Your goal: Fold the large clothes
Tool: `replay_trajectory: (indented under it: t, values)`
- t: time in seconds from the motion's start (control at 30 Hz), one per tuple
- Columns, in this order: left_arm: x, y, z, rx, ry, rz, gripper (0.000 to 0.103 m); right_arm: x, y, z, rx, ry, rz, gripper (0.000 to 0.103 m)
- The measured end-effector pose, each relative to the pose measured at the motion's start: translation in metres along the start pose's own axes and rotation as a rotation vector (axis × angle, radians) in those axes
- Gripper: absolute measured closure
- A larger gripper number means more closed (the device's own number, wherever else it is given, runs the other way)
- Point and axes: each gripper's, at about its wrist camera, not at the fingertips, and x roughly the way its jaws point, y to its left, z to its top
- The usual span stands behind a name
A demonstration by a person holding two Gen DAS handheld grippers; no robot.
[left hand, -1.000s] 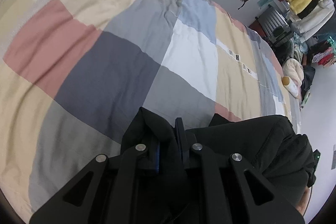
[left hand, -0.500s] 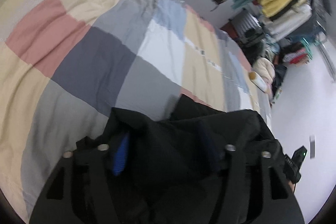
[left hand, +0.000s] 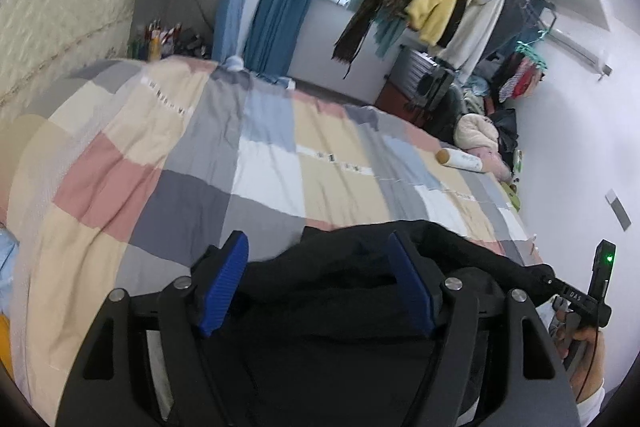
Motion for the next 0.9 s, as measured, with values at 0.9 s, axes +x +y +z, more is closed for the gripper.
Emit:
replay_trajectory:
  t: [0.9]
  values:
    - [0.134,-0.049,-0.095,0.212,0.081,0.187,0.03,0.115,0.103,-0.088,-0.243,-0.03,0.028,0.0]
